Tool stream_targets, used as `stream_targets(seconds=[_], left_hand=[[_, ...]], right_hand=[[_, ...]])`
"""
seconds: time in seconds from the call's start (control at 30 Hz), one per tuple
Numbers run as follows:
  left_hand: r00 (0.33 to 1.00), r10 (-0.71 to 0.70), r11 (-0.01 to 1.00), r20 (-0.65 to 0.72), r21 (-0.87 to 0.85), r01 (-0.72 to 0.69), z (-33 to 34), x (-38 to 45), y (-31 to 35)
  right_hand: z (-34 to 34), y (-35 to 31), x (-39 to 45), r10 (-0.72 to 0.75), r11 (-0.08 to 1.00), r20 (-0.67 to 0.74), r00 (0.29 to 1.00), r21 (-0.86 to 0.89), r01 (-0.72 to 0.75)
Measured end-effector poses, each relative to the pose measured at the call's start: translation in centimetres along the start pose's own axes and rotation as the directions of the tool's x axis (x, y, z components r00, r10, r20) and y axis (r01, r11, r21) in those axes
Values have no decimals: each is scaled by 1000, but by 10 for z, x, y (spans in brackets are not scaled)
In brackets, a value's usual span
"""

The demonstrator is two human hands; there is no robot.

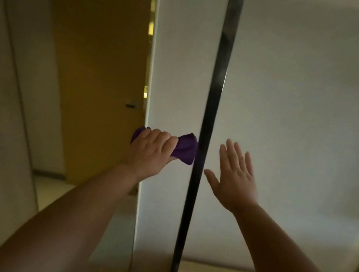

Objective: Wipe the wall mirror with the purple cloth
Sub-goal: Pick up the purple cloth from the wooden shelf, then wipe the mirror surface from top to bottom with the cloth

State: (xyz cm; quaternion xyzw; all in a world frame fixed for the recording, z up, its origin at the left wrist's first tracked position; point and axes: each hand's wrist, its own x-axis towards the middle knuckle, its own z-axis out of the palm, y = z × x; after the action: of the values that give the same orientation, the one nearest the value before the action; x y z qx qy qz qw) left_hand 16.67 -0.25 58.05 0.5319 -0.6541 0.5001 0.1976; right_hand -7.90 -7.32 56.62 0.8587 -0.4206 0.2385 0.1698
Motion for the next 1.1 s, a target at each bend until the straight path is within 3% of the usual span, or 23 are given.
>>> stream_targets(seconds=[0.33, 0.73, 1.1], left_hand=[[993, -29, 972, -111, 228, 53, -110, 51, -121], [991, -25, 923, -132, 378, 74, -145, 21, -224], [979, -88, 891, -185, 425, 160, -129, 8, -312]], right_hand=[[-127, -66, 84, -118, 993, -274, 955, -35, 112], [-150, -138, 145, -195, 981, -360, 913, -68, 182], [-141, -201, 218, -228, 971, -430, 873, -31, 238]])
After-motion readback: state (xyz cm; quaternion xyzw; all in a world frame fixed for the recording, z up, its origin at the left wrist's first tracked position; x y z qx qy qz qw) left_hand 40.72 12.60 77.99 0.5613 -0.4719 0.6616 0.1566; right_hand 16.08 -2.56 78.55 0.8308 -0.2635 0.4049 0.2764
